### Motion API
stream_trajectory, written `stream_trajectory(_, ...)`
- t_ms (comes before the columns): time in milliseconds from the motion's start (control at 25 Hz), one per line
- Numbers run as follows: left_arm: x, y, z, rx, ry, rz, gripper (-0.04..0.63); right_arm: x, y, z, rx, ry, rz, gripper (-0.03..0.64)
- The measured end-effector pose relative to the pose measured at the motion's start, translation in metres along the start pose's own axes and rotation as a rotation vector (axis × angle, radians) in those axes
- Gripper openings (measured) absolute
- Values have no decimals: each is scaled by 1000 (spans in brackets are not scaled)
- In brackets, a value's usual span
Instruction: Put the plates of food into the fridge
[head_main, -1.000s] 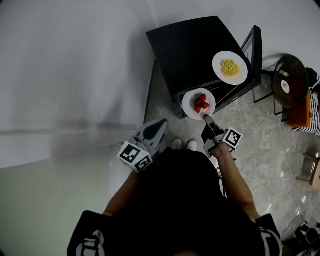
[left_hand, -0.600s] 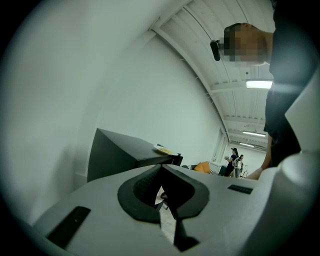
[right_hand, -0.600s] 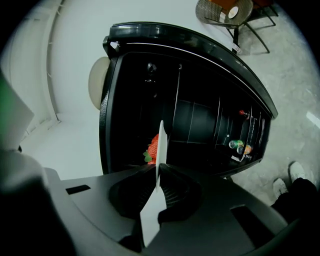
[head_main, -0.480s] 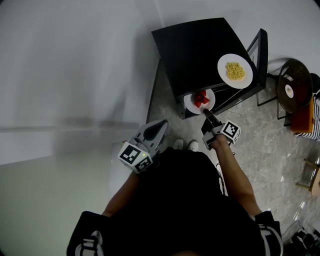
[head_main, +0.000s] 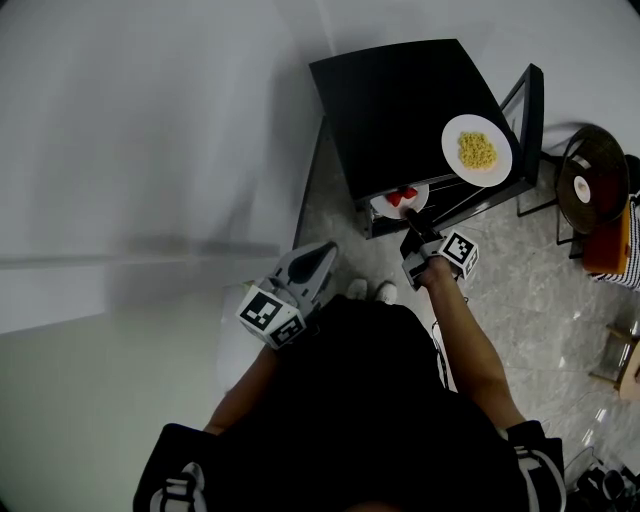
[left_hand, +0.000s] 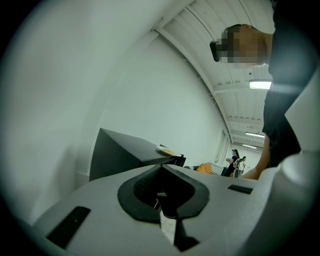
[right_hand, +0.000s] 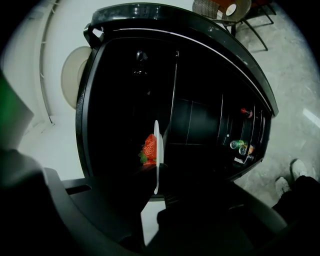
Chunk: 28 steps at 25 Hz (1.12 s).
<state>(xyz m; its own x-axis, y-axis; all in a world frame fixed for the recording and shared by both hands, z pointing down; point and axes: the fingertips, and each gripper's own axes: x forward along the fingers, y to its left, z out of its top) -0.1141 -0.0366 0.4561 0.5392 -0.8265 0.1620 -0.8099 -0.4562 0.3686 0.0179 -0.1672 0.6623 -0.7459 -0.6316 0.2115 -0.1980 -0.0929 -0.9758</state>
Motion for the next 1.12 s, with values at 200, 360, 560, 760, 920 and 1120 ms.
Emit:
stream_trajectory(200, -1, 5, 0, -9, -3, 18, 23, 12, 0, 4, 9, -2, -4, 34)
stream_trajectory(360, -1, 6, 0, -9, -12, 18, 23, 17, 1, 6, 17, -1, -11, 34)
stream_trajectory(560, -1, 5, 3, -11, -14, 25, 23, 21, -2, 7, 30, -3, -10, 34)
stream_trajectory(760, 1, 2, 3, -10, -15, 24, 23, 24, -4, 8, 51, -15, -8, 34)
stream_trajectory(920, 0, 0, 3, -6, -16, 20, 23, 27, -2, 9, 37, -31, -1, 35)
stream_trajectory(1120, -1, -2, 1, -3, -16, 17, 23, 23, 0, 9, 34, -46, 20, 36)
